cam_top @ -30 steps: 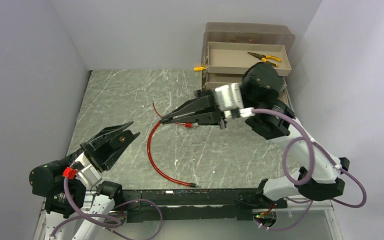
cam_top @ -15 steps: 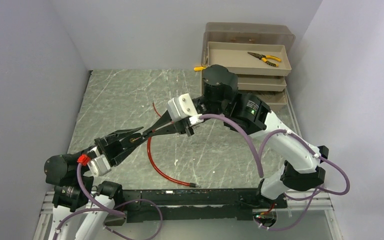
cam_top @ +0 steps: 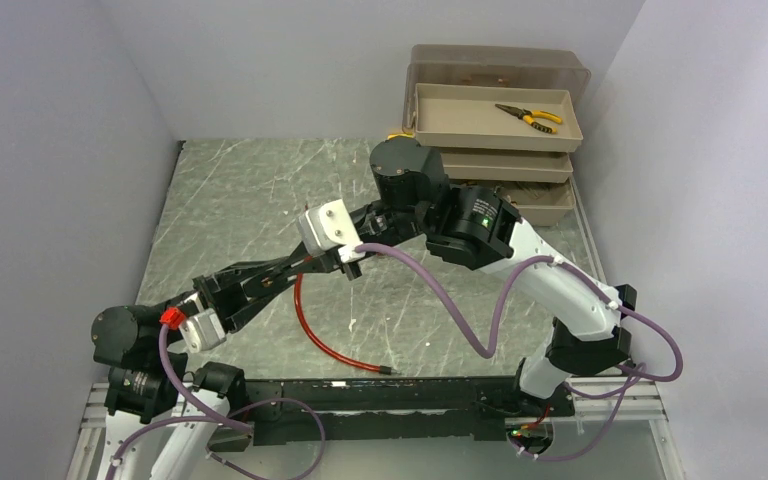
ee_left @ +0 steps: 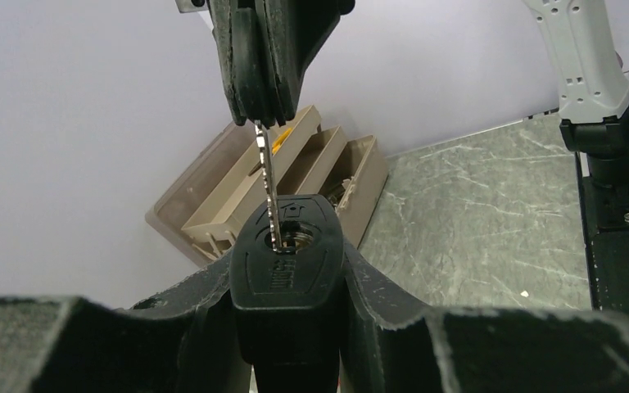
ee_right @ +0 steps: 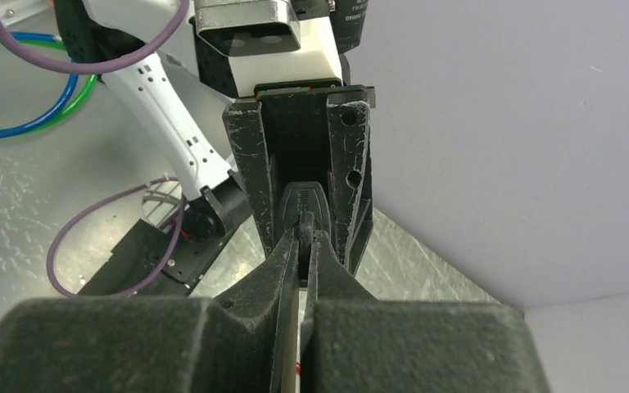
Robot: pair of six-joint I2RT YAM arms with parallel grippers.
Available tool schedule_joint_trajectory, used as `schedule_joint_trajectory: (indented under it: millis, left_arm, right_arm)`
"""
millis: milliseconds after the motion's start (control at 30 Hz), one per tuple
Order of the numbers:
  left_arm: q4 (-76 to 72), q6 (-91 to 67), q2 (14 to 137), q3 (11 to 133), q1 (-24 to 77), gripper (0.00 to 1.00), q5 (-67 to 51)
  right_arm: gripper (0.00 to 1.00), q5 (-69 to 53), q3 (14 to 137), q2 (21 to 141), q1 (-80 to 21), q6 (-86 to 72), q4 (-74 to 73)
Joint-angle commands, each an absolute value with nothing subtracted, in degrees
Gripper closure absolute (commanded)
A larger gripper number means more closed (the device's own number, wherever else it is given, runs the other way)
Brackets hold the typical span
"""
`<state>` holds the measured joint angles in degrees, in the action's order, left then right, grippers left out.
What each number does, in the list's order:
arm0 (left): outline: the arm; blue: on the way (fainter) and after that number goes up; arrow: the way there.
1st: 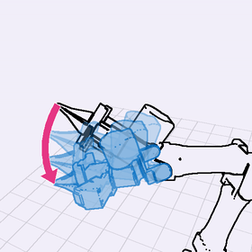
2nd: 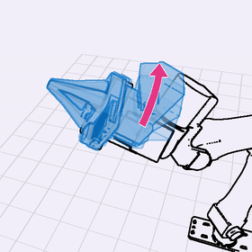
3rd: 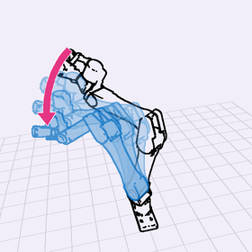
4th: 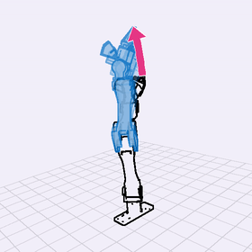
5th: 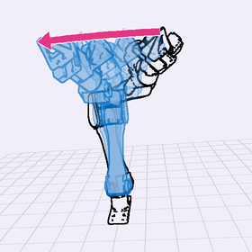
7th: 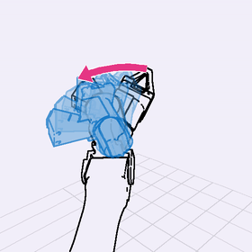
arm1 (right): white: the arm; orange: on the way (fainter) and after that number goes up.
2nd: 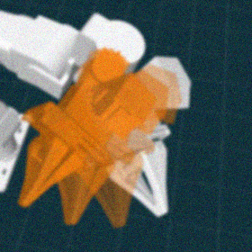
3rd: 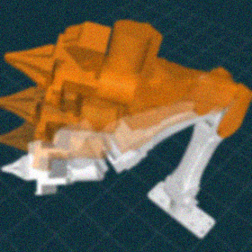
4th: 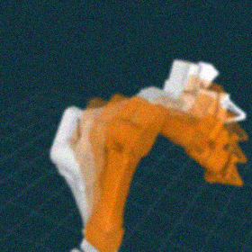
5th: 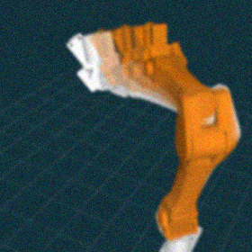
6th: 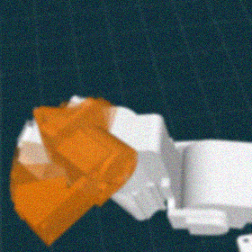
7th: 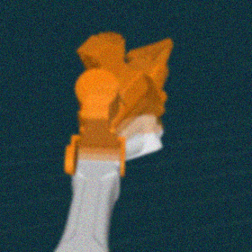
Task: Unlock with the key
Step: Unlock the lock.
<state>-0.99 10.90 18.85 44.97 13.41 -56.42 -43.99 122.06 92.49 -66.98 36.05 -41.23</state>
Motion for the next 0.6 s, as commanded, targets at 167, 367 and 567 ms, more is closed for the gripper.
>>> schedule_joint_trajectory:
  millis: [167,367,567]
  left_arm:
    - [-3.39,12.48,19.31,46.89,13.27,1.0,-56.82]
    - [-2.09,13.33,19.75,47.29,13.27,1.0,-56.5]
    - [-2.65,12.99,19.94,47.08,13.27,1.0,-56.34]
  right_arm:
    - [1.0,-39.45,125.66,93.72,-68.02,38.62,-44.74]
    - [1.0,-37.84,125.43,93.62,-68.71,39.51,-45.76]
    - [1.0,-37.2,125.04,93.11,-68.82,39.8,-46.27]
